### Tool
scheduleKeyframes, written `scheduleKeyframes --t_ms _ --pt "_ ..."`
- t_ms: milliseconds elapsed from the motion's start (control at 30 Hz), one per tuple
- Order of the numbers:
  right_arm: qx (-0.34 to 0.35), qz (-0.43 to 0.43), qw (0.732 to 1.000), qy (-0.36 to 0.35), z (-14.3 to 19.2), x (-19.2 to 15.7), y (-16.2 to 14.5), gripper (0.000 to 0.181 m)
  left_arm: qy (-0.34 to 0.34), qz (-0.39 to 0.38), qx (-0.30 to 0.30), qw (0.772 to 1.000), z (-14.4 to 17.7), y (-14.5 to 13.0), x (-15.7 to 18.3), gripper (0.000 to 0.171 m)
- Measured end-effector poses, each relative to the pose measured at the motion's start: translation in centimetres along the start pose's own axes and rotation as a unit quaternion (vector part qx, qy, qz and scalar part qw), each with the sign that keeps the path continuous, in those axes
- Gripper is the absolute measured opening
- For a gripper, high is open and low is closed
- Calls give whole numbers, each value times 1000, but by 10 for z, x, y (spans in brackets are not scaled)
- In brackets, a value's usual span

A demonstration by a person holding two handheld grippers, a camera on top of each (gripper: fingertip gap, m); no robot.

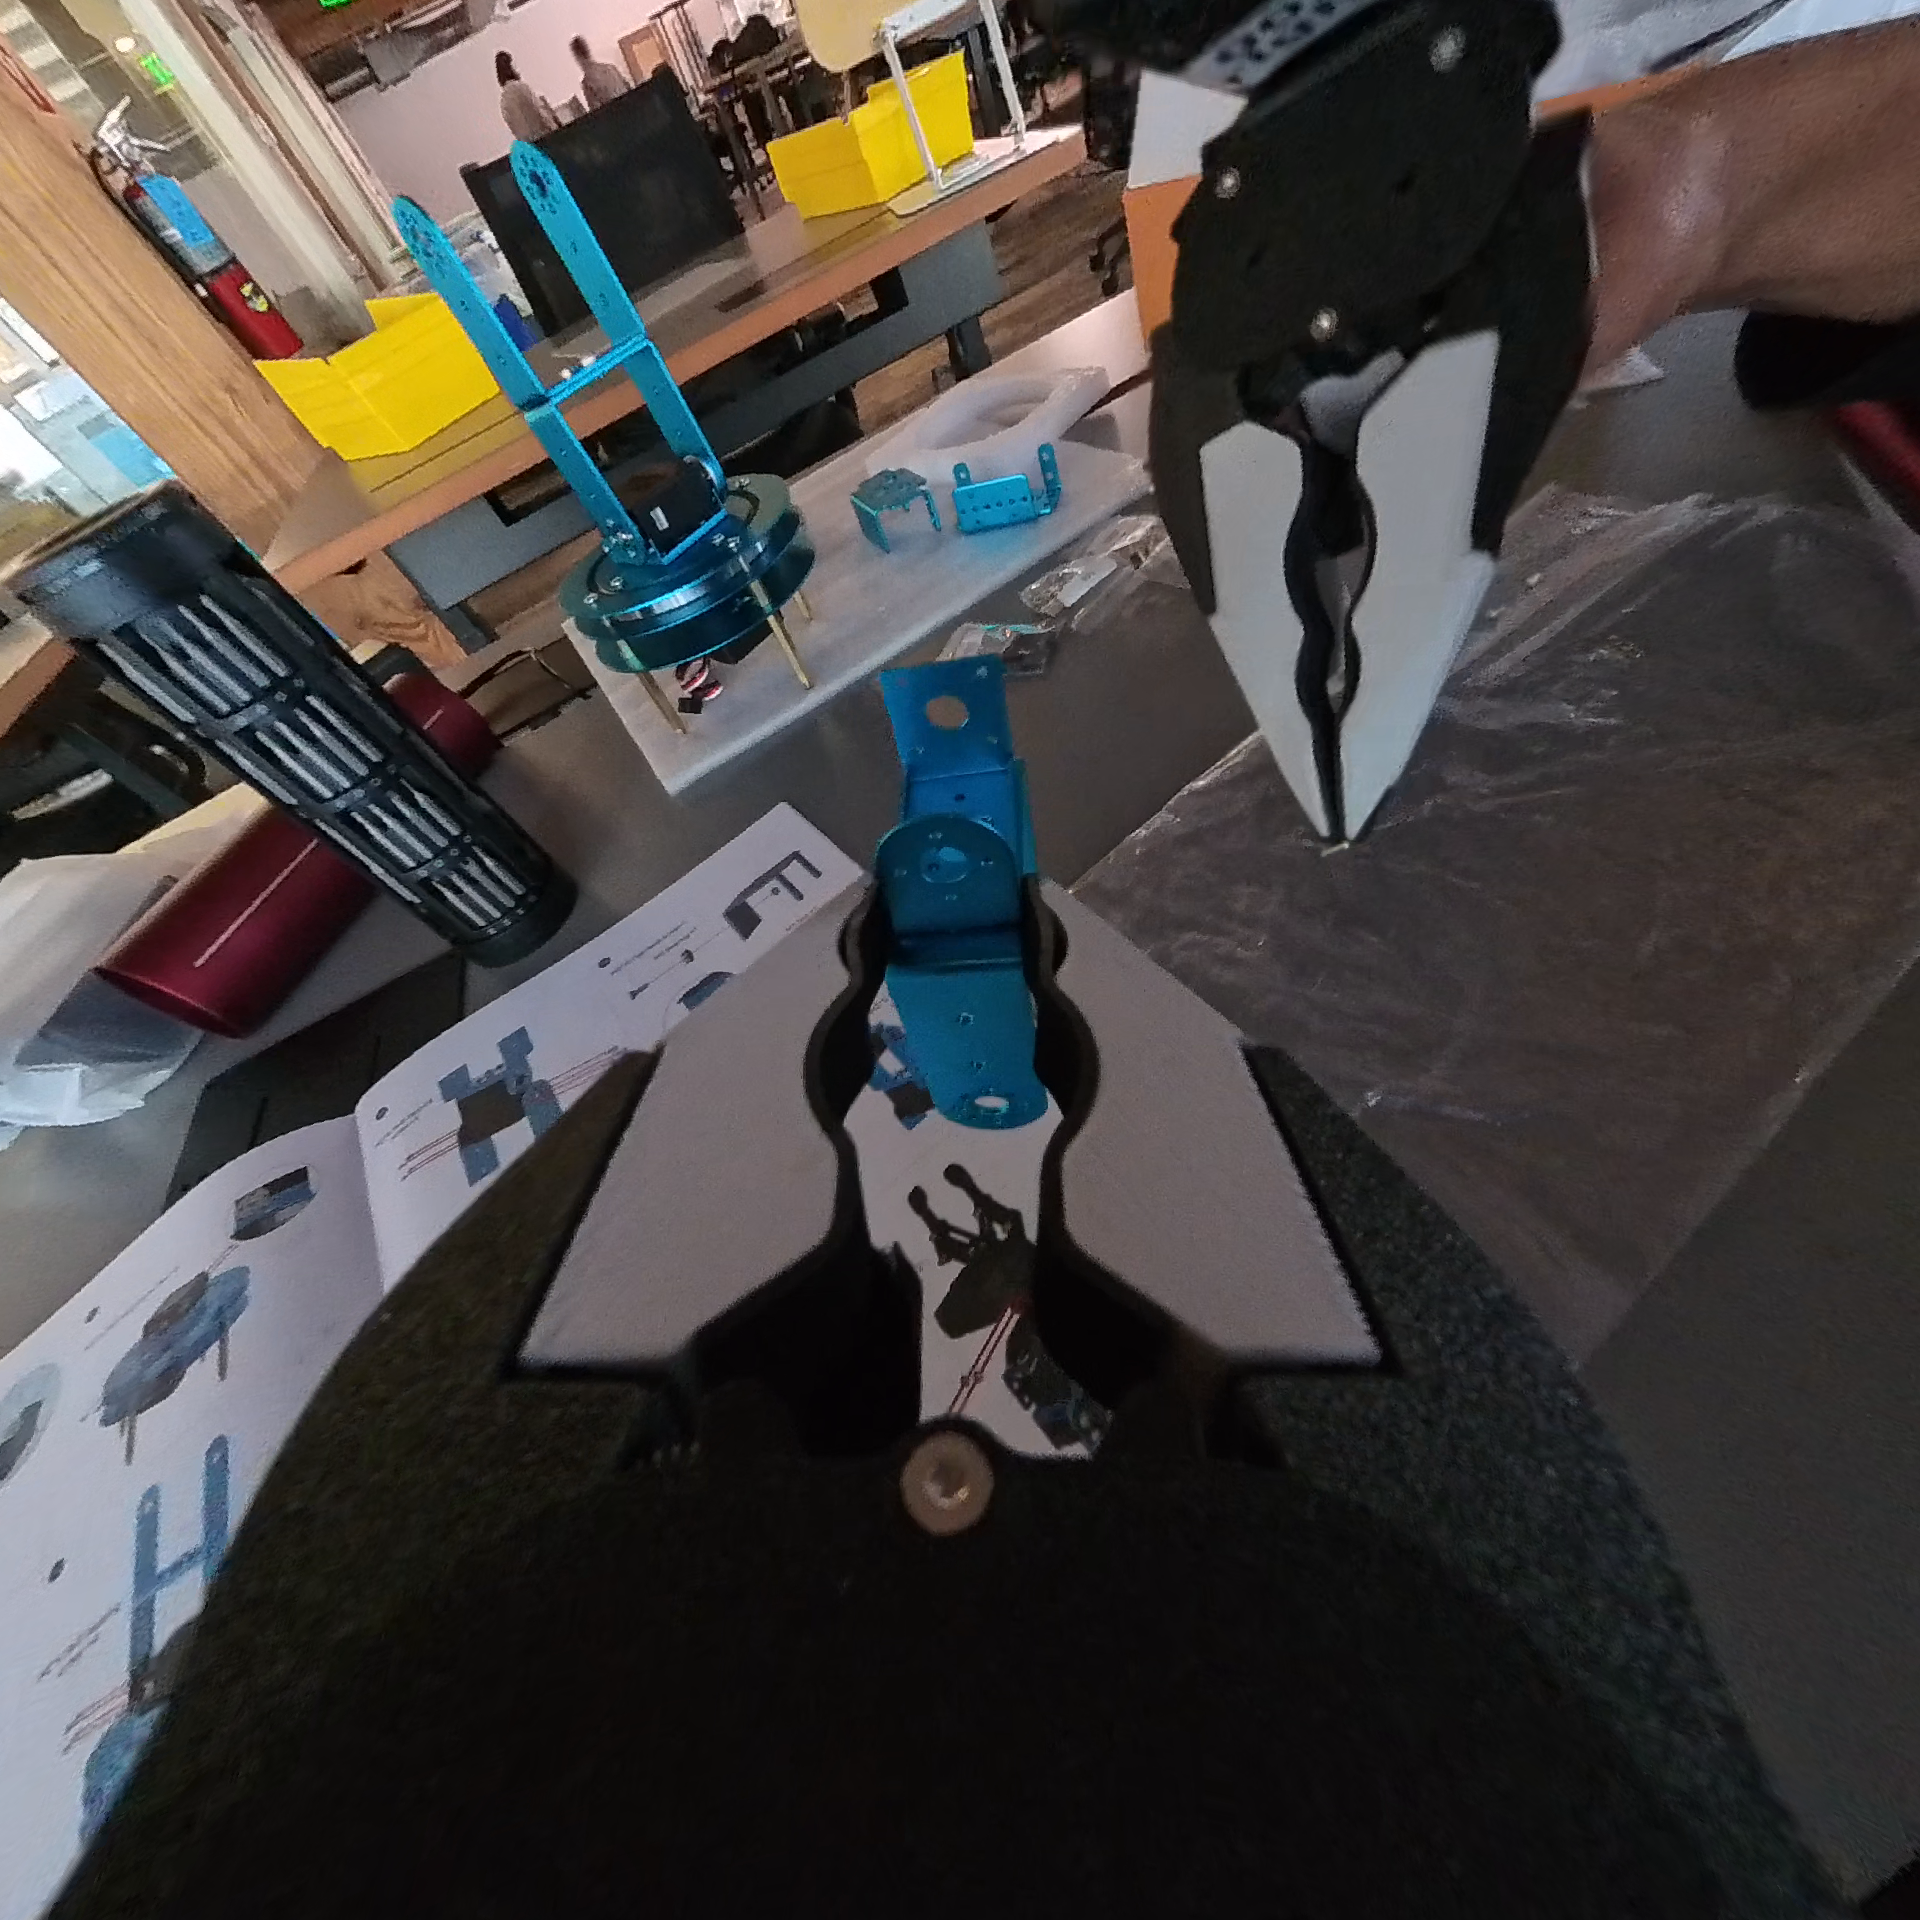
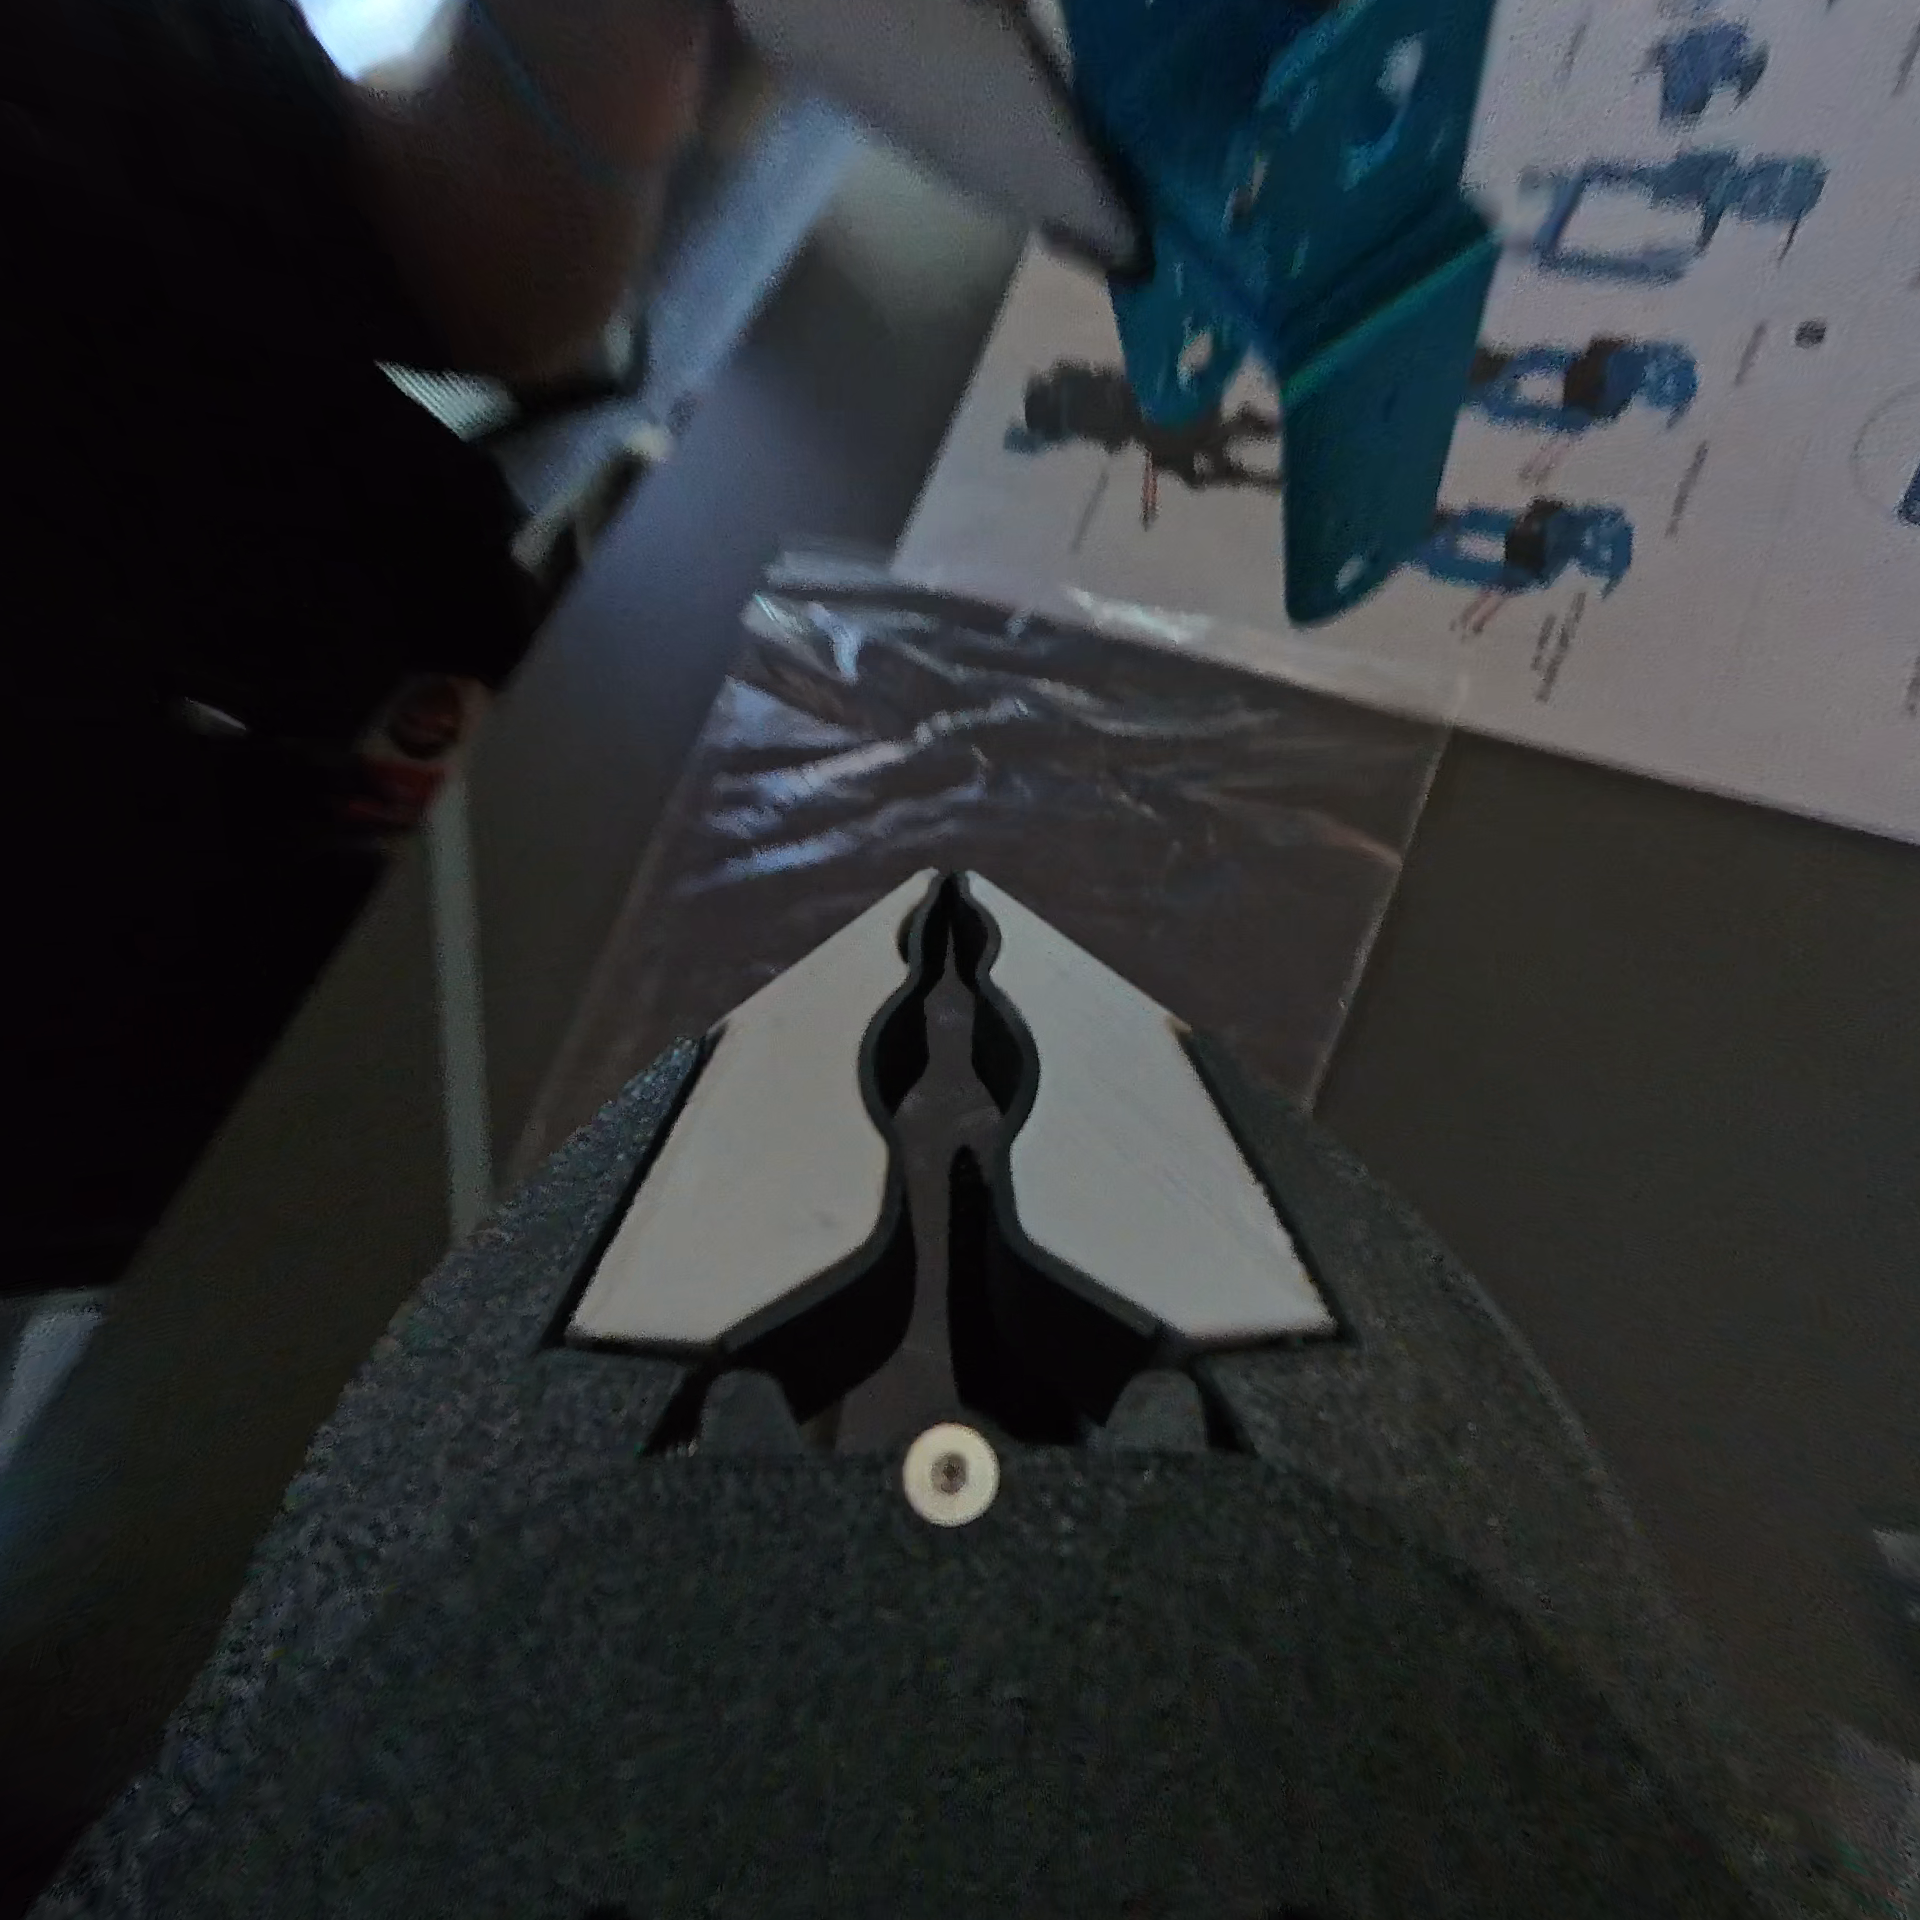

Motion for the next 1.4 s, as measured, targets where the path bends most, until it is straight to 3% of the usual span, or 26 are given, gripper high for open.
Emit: scheduleKeyframes --t_ms 167,267,433,600,867,1400 --pt "153 -66 983 75 22 -11 42 0 -14 -34 14 999 -6 -1 9 25" --pt "180 -75 978 72 30 -12 57 0 -42 -40 31 998 -10 1 22 25" --pt "146 -36 987 48 31 -26 72 0 -68 -122 62 988 -10 10 45 25" --pt "68 21 997 -11 26 -32 70 0 -44 -217 76 972 -10 18 57 25" --pt "-18 66 995 -77 18 -29 55 1 -25 -319 29 947 -20 7 69 25" --pt "-56 75 991 -100 9 -19 43 0 -18 -363 5 932 -22 5 76 25"
Point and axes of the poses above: each gripper's, where its closed fingertips meet, z back along the fingers, y out of its top, x = y × z across the jaws, the point moved 2 cm from there along z, back along the fingers, and after that the axes turned 8 degrees about x, right-handed, at the moved point
